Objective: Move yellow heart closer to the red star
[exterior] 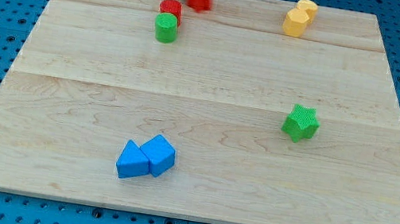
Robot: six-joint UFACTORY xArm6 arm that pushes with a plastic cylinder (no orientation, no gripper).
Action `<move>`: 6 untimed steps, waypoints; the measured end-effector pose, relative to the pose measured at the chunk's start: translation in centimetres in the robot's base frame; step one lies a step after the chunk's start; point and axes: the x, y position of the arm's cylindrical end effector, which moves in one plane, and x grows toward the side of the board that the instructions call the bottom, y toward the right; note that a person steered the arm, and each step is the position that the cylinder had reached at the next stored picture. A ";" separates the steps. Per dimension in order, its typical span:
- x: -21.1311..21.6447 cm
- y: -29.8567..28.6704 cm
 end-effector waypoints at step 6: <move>-1.1 25.8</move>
